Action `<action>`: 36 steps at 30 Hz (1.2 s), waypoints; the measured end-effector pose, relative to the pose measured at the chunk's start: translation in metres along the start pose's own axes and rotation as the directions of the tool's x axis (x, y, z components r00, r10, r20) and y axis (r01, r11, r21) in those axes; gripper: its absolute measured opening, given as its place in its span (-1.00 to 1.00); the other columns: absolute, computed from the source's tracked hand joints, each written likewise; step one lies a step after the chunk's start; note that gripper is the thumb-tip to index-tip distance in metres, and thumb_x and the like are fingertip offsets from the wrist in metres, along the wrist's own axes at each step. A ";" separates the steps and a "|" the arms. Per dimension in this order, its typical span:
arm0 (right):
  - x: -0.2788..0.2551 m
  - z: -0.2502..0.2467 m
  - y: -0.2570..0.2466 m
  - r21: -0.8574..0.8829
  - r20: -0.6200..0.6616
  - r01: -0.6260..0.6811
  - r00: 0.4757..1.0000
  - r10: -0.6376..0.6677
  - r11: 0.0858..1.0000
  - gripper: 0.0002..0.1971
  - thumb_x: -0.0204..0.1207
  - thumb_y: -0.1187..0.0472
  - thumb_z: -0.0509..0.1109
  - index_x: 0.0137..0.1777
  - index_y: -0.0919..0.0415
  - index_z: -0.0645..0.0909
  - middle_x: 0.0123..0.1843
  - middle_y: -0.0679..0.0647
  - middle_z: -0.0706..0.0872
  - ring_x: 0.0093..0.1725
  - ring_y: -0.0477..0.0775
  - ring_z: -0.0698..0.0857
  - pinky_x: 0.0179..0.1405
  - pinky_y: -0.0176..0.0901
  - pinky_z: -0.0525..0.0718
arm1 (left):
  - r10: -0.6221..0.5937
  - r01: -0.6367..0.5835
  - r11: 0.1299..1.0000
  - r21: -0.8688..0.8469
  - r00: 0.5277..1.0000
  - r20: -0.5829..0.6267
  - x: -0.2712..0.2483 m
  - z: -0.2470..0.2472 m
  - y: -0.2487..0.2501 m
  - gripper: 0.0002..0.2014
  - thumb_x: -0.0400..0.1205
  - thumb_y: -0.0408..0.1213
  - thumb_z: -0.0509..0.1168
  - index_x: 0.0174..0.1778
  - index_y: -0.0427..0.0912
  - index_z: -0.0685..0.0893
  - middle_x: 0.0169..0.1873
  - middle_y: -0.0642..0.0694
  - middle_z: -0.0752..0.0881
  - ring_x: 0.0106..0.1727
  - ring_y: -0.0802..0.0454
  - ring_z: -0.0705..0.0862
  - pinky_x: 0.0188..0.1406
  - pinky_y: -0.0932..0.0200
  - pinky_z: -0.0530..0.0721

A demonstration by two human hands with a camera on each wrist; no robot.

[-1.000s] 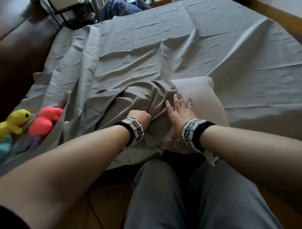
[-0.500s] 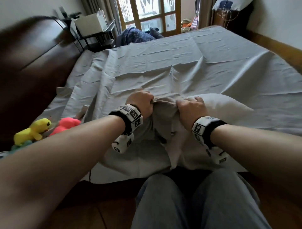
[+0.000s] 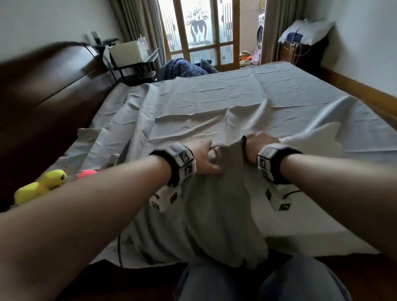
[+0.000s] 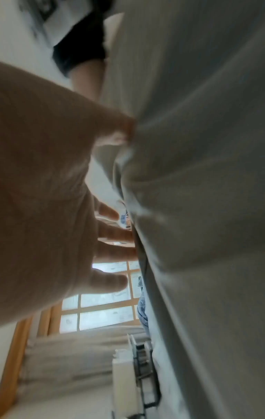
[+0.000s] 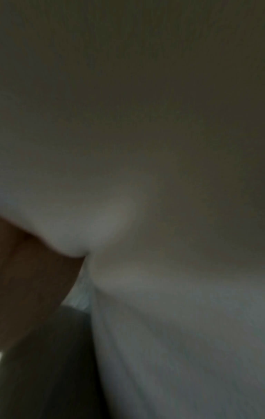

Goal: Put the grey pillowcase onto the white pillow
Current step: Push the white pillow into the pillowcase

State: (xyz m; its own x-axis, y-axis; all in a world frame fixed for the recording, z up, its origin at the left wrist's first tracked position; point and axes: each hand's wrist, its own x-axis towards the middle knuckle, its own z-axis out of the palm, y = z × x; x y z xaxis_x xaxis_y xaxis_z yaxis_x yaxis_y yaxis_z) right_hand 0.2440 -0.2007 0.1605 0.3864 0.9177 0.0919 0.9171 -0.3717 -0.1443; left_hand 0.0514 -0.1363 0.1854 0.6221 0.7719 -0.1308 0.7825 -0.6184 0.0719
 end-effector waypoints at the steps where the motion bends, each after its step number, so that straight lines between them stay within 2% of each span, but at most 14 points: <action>1: 0.003 0.013 0.002 -0.014 0.004 -0.019 1.000 0.019 1.000 -0.69 0.53 0.13 0.10 0.07 0.09 0.67 0.09 0.14 0.77 0.05 0.20 0.76 -0.04 -0.05 0.60 | 0.009 -0.008 0.994 0.105 1.000 -0.014 0.003 0.017 -0.006 -0.14 0.31 0.30 0.44 0.44 -0.11 0.41 0.28 -0.12 0.62 0.29 -0.17 0.61 0.29 0.00 0.57; 5: 0.024 0.043 0.006 -0.128 -0.065 -0.011 0.998 0.002 0.992 -0.66 0.55 0.07 0.08 0.24 0.05 0.55 0.24 0.12 0.70 0.38 0.18 0.56 0.51 0.36 0.22 | -0.087 0.099 0.985 0.139 0.993 -0.085 0.025 0.067 -0.024 -0.25 0.47 0.28 0.27 0.47 -0.10 0.33 0.35 -0.19 0.53 0.37 -0.23 0.52 0.40 -0.14 0.47; 8: 0.042 0.049 0.012 -0.098 -0.045 -0.026 0.999 0.021 0.995 -0.43 0.54 -0.06 0.10 0.53 0.13 0.32 0.56 0.16 0.42 0.64 0.21 0.20 0.59 0.45 -0.04 | -0.133 0.145 0.986 0.080 0.981 -0.142 0.043 0.088 -0.025 -0.34 0.57 0.23 0.14 0.48 -0.13 0.34 0.35 -0.24 0.54 0.38 -0.25 0.51 0.41 -0.12 0.46; 11: 0.049 0.061 0.033 -0.108 0.066 -0.086 0.993 0.093 0.990 -0.37 0.54 -0.11 0.09 0.58 0.13 0.24 0.63 0.18 0.29 0.66 0.24 0.13 0.58 0.44 0.03 | -0.094 0.094 0.996 0.000 0.996 0.003 0.060 0.099 -0.014 -0.31 0.63 0.24 0.06 0.56 -0.15 0.32 0.42 -0.27 0.51 0.44 -0.26 0.48 0.44 -0.09 0.43; 14: 0.042 0.081 0.063 -0.122 0.223 -0.212 0.946 0.235 0.970 -0.35 0.53 -0.22 0.06 0.57 0.07 0.25 0.61 0.21 0.29 0.61 0.29 0.20 0.52 0.42 0.19 | -0.060 0.060 0.998 -0.002 0.995 0.082 0.066 0.110 0.008 -0.33 0.60 0.32 0.02 0.40 -0.15 0.48 0.33 -0.29 0.57 0.35 -0.28 0.54 0.35 -0.07 0.48; 17: 0.032 0.097 0.088 -0.119 0.325 -0.308 0.886 0.330 0.944 -0.26 0.49 -0.31 0.06 0.62 0.04 0.17 0.63 0.26 0.23 0.60 0.35 0.20 0.52 0.36 0.24 | -0.093 0.093 0.996 -0.011 0.996 -0.006 0.067 0.116 0.032 -0.22 0.47 0.49 -0.02 0.30 -0.08 0.55 0.26 -0.22 0.59 0.30 -0.27 0.54 0.31 -0.10 0.51; 21: 0.025 0.101 0.117 -0.005 0.282 -0.520 0.819 0.500 0.854 -0.16 0.40 -0.34 0.22 0.54 0.23 0.25 0.48 0.40 0.41 0.47 0.45 0.39 0.45 0.24 0.40 | -0.103 0.103 0.995 -0.004 0.992 -0.069 0.076 0.111 0.064 -0.13 0.39 0.58 -0.04 0.21 -0.11 0.62 0.16 -0.20 0.64 0.23 -0.24 0.58 0.20 -0.07 0.56; 23: 0.026 0.102 0.137 0.101 0.308 -0.595 0.781 0.544 0.797 -0.09 0.39 -0.35 0.26 0.57 0.27 0.18 0.48 0.40 0.43 0.47 0.43 0.41 0.46 0.19 0.39 | -0.092 0.094 0.995 -0.041 0.994 0.057 0.086 0.110 0.077 -0.27 0.43 0.46 0.13 0.14 -0.13 0.68 0.07 -0.14 0.73 0.11 -0.20 0.68 0.04 0.04 0.61; 26: 0.028 0.103 0.149 0.189 0.415 -0.650 0.732 0.540 0.736 0.03 0.39 -0.34 0.34 0.64 0.31 0.04 0.56 0.34 0.38 0.52 0.38 0.40 0.48 0.04 0.38 | -0.075 0.095 0.991 -0.095 0.978 0.195 0.099 0.113 0.091 -0.66 0.55 -0.03 0.32 0.07 -0.22 0.74 0.02 -0.17 0.76 0.07 -0.17 0.72 -0.10 0.14 0.58; 29: 0.028 0.101 0.142 0.191 0.481 -0.617 0.737 0.475 0.763 -0.13 0.40 -0.18 0.43 0.56 0.35 0.29 0.47 0.33 0.50 0.40 0.33 0.55 0.31 -0.08 0.52 | -0.064 0.114 0.925 -0.361 0.987 0.147 0.106 0.114 0.103 -0.87 0.51 -0.29 0.33 -0.20 -0.23 0.77 -0.33 -0.12 0.68 -0.22 -0.11 0.67 -0.30 0.19 0.53; 32: 0.037 0.091 0.116 0.322 0.573 -0.555 0.759 0.309 0.767 -0.49 0.30 0.13 0.56 0.17 0.46 0.61 0.21 0.34 0.65 0.02 0.28 0.67 -0.08 -0.30 0.63 | -0.049 0.047 0.689 -0.723 0.999 0.018 0.108 0.091 0.120 -0.78 0.52 -0.31 0.41 -0.46 -0.17 0.66 -0.56 -0.04 0.57 -0.59 0.13 0.52 -0.60 0.29 0.46; 34: 0.042 0.083 0.087 0.317 0.646 -0.482 0.740 0.187 0.817 -0.62 0.56 0.31 0.38 0.28 0.60 0.53 0.01 0.45 0.60 -0.04 0.19 0.60 -0.26 -0.49 0.54 | 0.027 -0.008 0.633 -0.774 1.000 0.011 0.106 0.071 0.131 -0.85 0.56 -0.23 0.43 -0.33 -0.10 0.72 -0.51 0.04 0.63 -0.64 0.29 0.53 -0.61 0.44 0.48; 35: 0.038 0.084 0.076 0.108 0.661 -0.314 0.731 0.168 0.943 -0.63 0.69 0.39 0.20 0.41 0.63 0.39 -0.08 0.47 0.55 0.01 0.20 0.55 -0.18 -0.46 0.54 | 0.063 -0.033 0.636 -0.771 0.998 0.009 0.104 0.065 0.133 -0.90 0.56 -0.20 0.44 -0.26 -0.09 0.76 -0.48 0.04 0.66 -0.63 0.31 0.54 -0.59 0.47 0.49; 36: 0.031 0.081 0.067 0.084 0.631 -0.258 0.761 0.149 0.962 -0.62 0.73 0.38 0.09 0.47 0.60 0.32 -0.05 0.48 0.56 0.13 0.22 0.54 -0.08 -0.42 0.55 | 0.078 -0.041 0.660 -0.750 0.997 0.014 0.103 0.064 0.132 -0.92 0.55 -0.19 0.44 -0.23 -0.09 0.78 -0.47 0.03 0.67 -0.63 0.32 0.54 -0.59 0.47 0.50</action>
State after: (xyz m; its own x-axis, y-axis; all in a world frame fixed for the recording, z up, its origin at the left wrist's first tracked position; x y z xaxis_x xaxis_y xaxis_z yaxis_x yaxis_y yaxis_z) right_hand 0.3097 -0.1860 0.0738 0.3693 0.7315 -0.5732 0.7745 -0.5832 -0.2452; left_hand 0.2173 -0.1479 0.1179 0.6808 0.7193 -0.1386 0.5099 -0.3295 0.7946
